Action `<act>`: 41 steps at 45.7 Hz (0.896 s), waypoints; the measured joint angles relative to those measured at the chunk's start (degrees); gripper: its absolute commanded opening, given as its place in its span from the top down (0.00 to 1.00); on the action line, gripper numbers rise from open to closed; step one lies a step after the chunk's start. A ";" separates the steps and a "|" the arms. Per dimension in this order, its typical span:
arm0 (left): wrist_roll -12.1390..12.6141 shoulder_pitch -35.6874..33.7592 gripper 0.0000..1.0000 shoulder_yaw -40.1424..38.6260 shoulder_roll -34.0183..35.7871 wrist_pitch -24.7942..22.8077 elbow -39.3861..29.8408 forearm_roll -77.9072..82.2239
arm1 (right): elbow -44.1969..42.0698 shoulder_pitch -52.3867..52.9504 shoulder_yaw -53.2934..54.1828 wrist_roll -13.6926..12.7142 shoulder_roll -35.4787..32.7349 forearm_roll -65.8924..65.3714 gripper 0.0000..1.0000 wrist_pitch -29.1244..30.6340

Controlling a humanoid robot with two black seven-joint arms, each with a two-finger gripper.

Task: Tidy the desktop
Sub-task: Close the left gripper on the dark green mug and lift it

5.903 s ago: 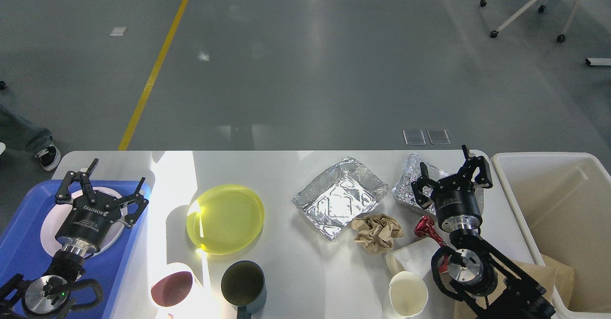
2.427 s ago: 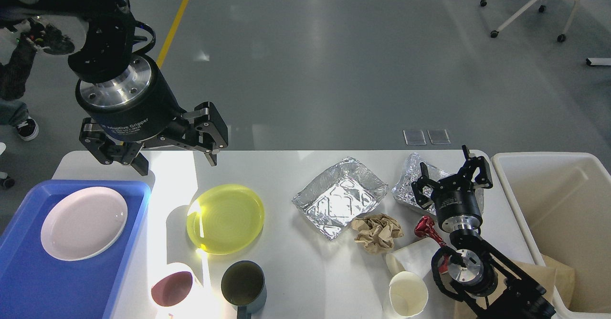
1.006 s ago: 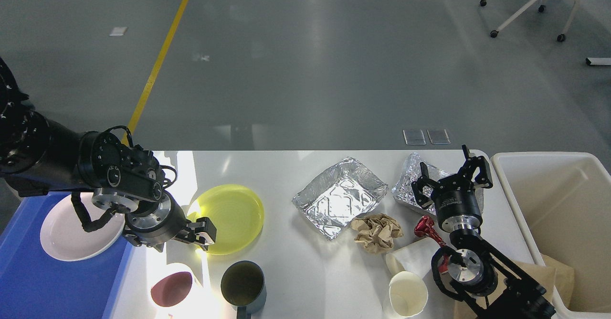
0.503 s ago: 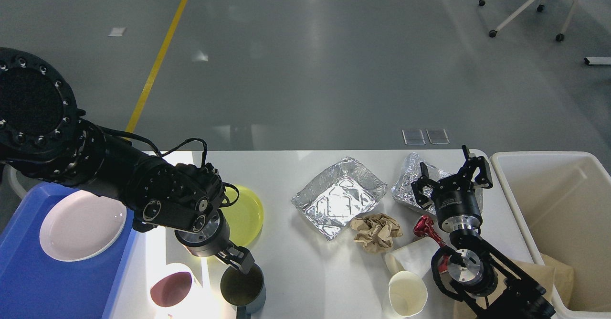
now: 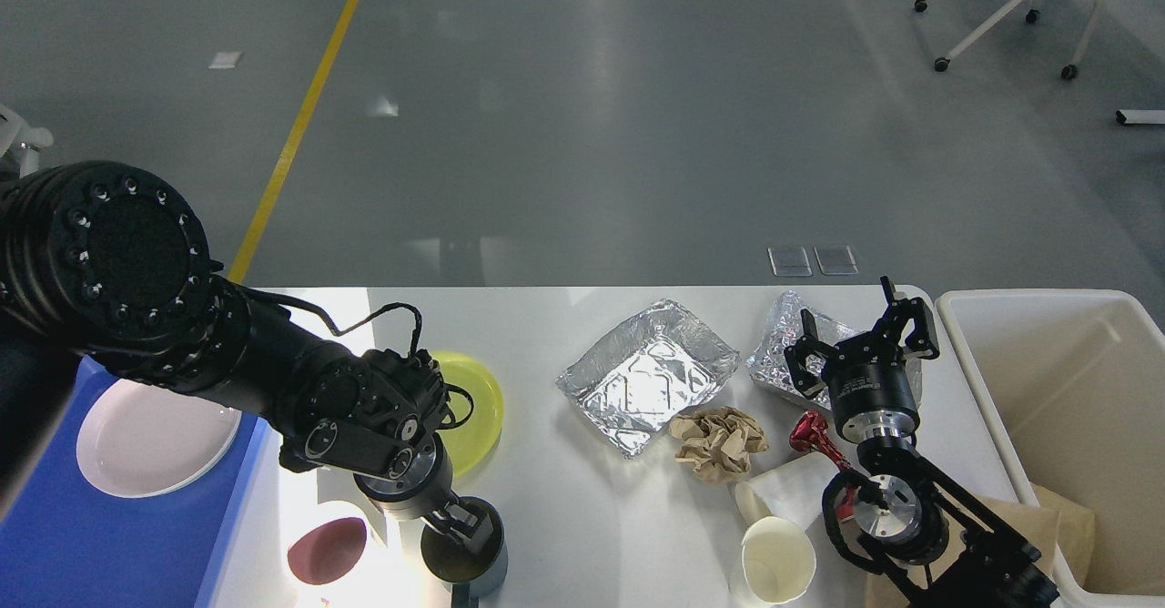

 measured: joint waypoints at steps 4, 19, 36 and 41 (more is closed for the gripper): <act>0.41 0.69 0.88 0.01 0.00 -0.32 1.12 -0.91 | 0.00 0.00 0.00 0.00 0.00 0.00 0.00 0.00; 3.48 1.30 1.00 -0.09 0.04 -3.30 2.52 -3.66 | 0.00 0.00 0.00 0.00 0.00 0.00 0.00 0.00; 3.50 -1.31 1.00 -0.91 0.46 -5.03 2.47 -7.29 | 0.00 0.00 0.00 0.00 0.00 0.00 0.00 0.00; 3.43 -6.45 1.00 -1.09 1.13 -11.00 2.42 -10.62 | 0.00 0.01 0.00 0.00 0.00 0.00 0.00 0.00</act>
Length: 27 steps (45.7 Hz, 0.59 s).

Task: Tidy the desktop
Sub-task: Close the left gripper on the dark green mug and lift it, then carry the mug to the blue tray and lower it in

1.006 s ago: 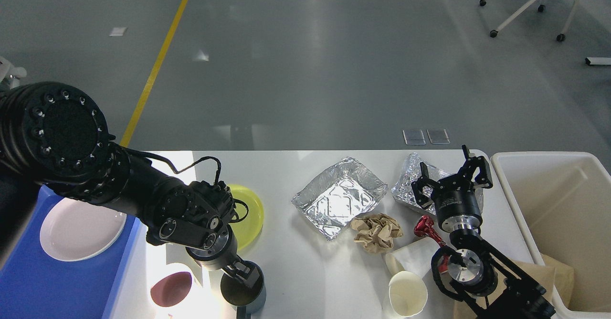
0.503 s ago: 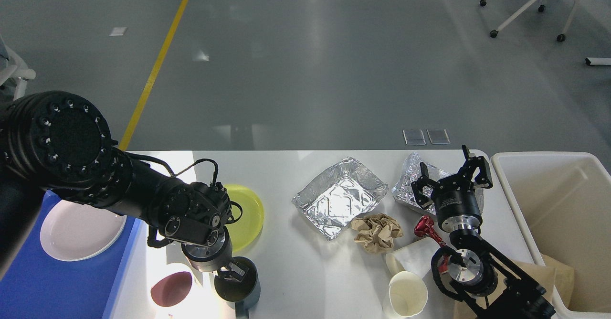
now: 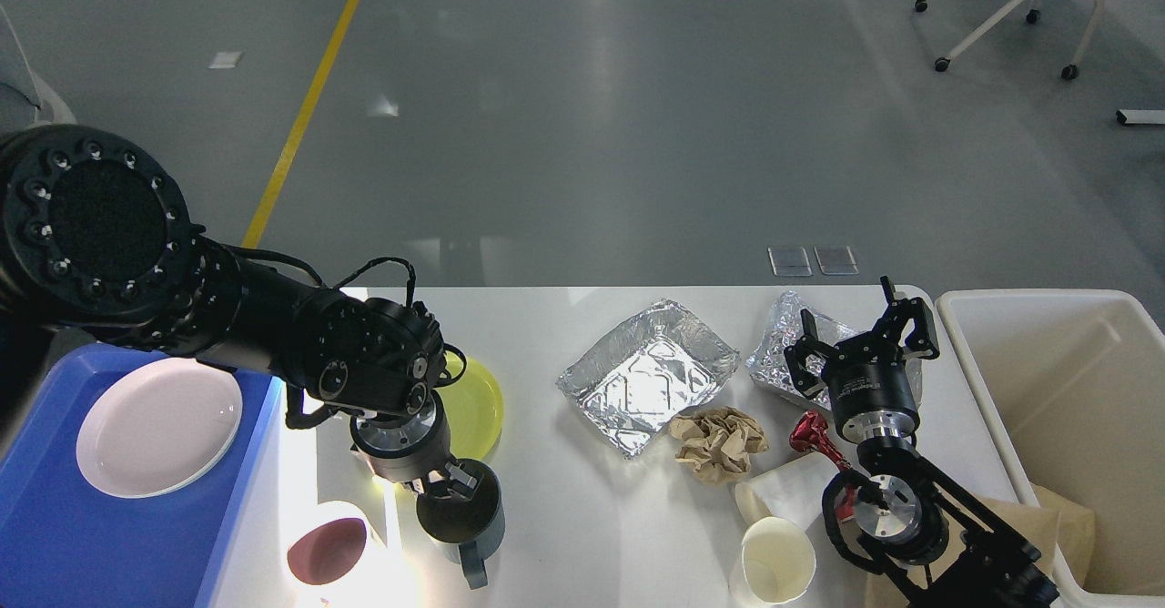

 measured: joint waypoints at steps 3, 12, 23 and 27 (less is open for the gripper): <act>-0.03 -3.85 1.00 0.05 0.71 -4.64 -0.11 -2.42 | 0.00 0.00 0.00 0.00 0.00 0.00 0.00 0.00; -0.05 -16.73 1.00 1.53 3.75 -16.89 -2.49 -8.05 | 0.00 0.01 0.00 0.00 0.00 0.00 0.00 0.00; -0.83 -34.89 1.00 7.51 6.30 -23.48 -11.35 -14.54 | 0.00 0.01 0.00 0.00 0.00 0.00 0.00 0.00; -1.72 -41.60 1.00 9.66 6.33 -25.07 -15.15 -17.16 | 0.00 0.01 0.00 0.00 -0.05 0.00 0.00 0.00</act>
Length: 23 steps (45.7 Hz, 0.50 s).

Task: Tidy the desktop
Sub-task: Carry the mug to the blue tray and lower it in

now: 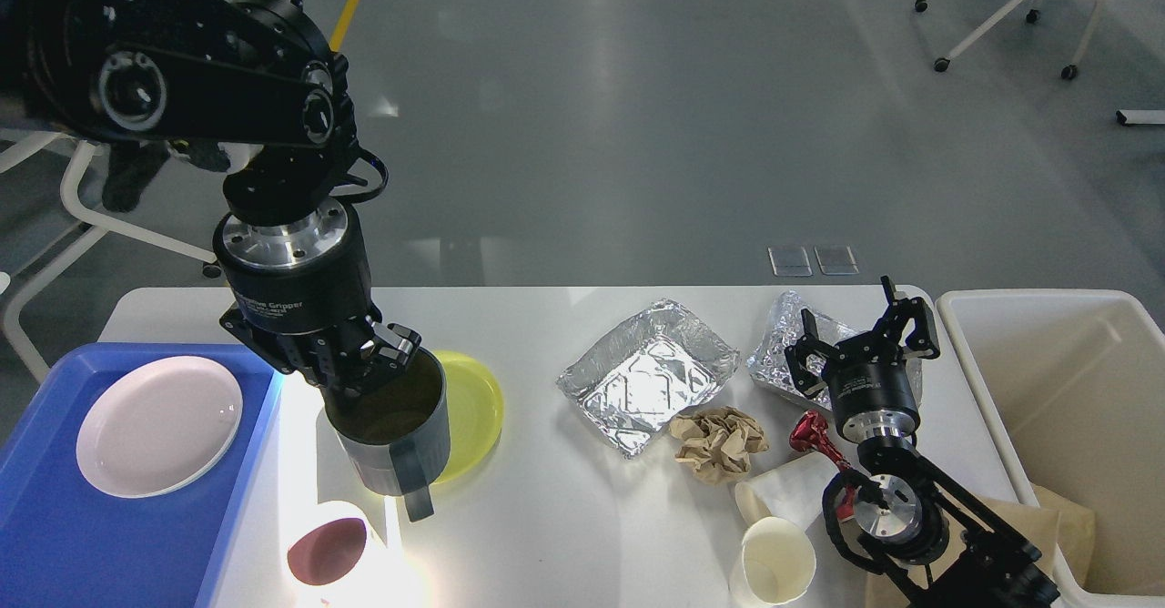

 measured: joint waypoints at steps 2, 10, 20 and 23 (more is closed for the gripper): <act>-0.88 -2.96 1.00 0.96 -0.04 -0.48 -1.51 -1.01 | 0.00 0.00 0.00 0.00 0.00 0.00 0.00 0.00; -6.45 -12.03 1.00 5.47 -0.78 -0.90 -4.25 -3.30 | 0.00 0.00 0.00 0.00 0.03 0.00 0.00 0.00; -8.17 -12.10 1.00 11.13 -0.13 -0.93 -4.29 -3.41 | 0.00 0.00 0.00 0.00 0.02 0.00 0.00 0.00; -8.24 -10.92 1.00 13.78 1.75 -0.93 -4.02 -3.15 | 0.00 0.00 0.00 0.00 0.02 0.00 0.00 0.00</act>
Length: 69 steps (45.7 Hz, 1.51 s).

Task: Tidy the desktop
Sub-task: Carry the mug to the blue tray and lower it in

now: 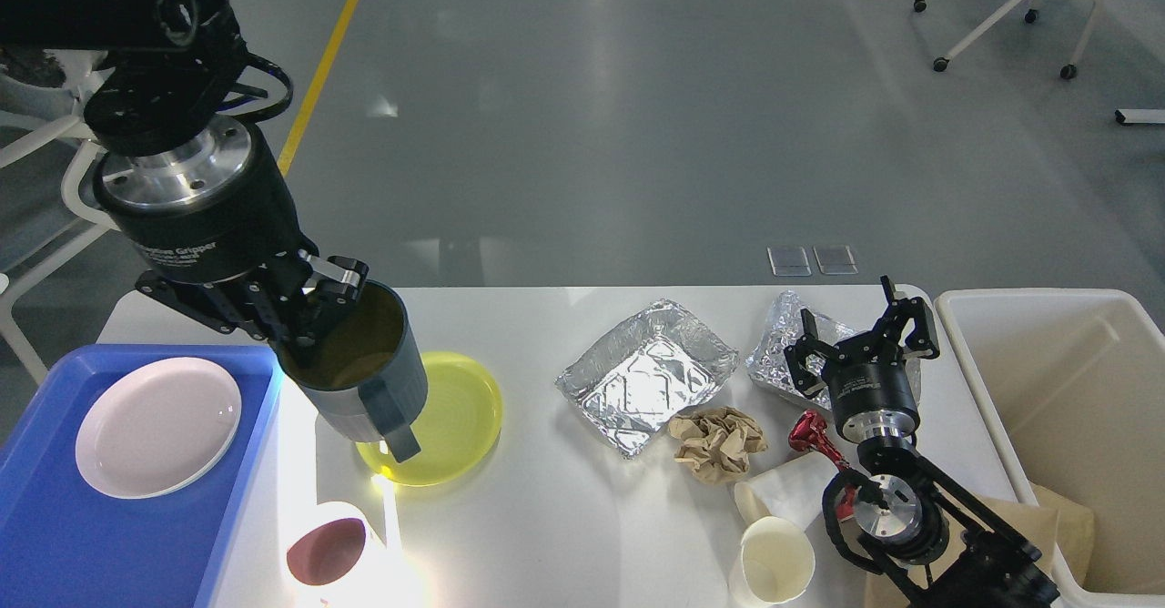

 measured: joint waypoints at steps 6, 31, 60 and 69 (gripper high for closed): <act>0.08 2.81 1.00 4.67 5.95 0.00 1.16 1.88 | 0.00 -0.05 0.00 0.00 0.00 0.00 0.00 0.00; -0.17 38.58 1.00 -7.08 43.08 0.00 23.79 35.13 | 0.00 -0.04 0.00 0.00 0.03 0.01 0.00 0.00; -1.58 70.41 1.00 -23.98 42.22 19.06 32.95 44.48 | 0.00 -0.04 0.00 0.00 -0.02 0.00 0.00 0.00; -3.21 73.51 1.00 -27.18 42.11 19.69 33.01 45.50 | 0.00 -0.04 0.00 0.00 0.01 0.00 0.00 0.00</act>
